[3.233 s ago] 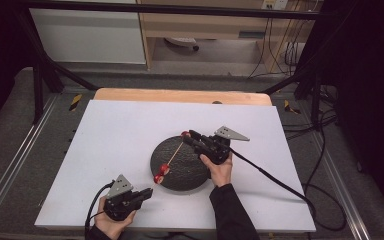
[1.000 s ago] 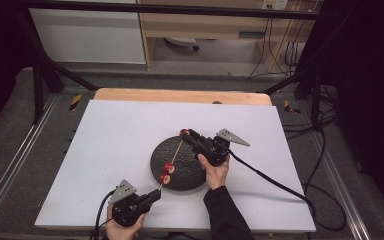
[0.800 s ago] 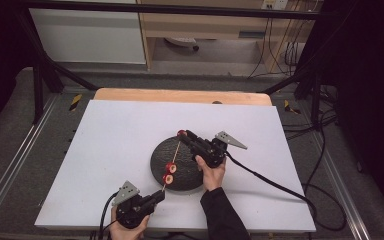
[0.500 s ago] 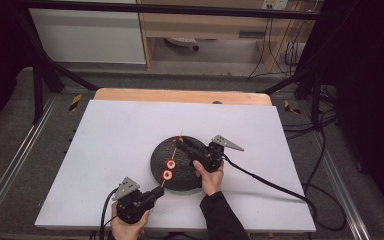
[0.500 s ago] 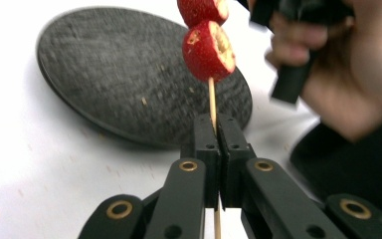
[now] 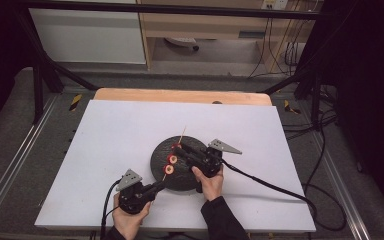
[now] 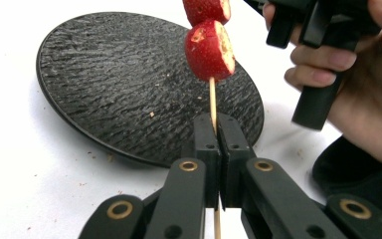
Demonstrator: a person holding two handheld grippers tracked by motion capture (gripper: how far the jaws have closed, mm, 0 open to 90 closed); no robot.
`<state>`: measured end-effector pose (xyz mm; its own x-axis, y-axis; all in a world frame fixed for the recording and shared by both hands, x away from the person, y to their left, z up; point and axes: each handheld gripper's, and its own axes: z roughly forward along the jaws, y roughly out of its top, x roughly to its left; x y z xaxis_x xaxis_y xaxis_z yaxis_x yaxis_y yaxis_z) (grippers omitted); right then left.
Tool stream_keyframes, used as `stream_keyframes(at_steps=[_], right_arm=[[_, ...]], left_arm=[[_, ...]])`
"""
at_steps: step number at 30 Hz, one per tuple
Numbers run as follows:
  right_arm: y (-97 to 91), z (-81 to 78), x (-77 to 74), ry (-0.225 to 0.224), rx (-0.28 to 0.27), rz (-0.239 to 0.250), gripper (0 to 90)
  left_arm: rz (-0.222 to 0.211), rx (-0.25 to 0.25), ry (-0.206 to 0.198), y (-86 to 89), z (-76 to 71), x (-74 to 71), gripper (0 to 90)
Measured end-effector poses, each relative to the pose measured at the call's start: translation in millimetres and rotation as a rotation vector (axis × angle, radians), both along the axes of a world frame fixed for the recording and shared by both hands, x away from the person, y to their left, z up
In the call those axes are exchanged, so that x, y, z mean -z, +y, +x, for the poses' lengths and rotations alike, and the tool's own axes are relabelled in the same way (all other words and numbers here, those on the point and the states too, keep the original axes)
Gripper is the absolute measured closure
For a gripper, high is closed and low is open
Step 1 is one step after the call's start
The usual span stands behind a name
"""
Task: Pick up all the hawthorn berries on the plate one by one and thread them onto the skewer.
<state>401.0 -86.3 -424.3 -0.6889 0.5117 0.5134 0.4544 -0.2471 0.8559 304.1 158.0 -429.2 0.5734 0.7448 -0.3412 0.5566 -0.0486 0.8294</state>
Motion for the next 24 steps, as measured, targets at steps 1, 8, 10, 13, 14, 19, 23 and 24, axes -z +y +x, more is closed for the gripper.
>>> stream_keyframes(at_steps=[1,8,10,13,14,19,23,24], right_arm=[[-1.0,0.1,-1.4,-0.003,0.003,-0.018,56.1],[-18.9,2.4,-14.4,0.005,0.029,-0.147,32.1],[-24.2,2.8,-16.5,0.009,0.026,-0.195,25.9],[-32.7,1.9,-17.6,0.009,0.015,-0.269,18.5],[-35.7,1.5,-17.3,0.008,0.008,-0.292,16.6],[-52.8,-1.5,-12.0,0.031,-0.003,-0.388,8.0],[-67.0,-5.3,-4.5,0.027,-0.011,-0.462,4.6],[-70.9,-5.9,-2.7,0.029,-0.012,-0.481,3.8]], left_arm=[[0.014,0.006,-0.006,1.1,-0.2,0.5,88.6],[0.082,0.017,-0.019,7.9,2.2,3.6,88.6],[0.102,0.019,-0.022,8.9,2.9,3.9,88.6],[0.134,0.025,-0.033,10.1,3.8,4.3,88.5],[0.139,0.031,-0.031,10.4,4.3,4.4,88.5],[0.159,0.051,-0.019,12.0,7.4,5.5,88.5],[0.161,0.056,-0.018,15.0,9.6,4.0,88.5],[0.161,0.056,-0.015,15.5,10.1,3.2,88.5]])
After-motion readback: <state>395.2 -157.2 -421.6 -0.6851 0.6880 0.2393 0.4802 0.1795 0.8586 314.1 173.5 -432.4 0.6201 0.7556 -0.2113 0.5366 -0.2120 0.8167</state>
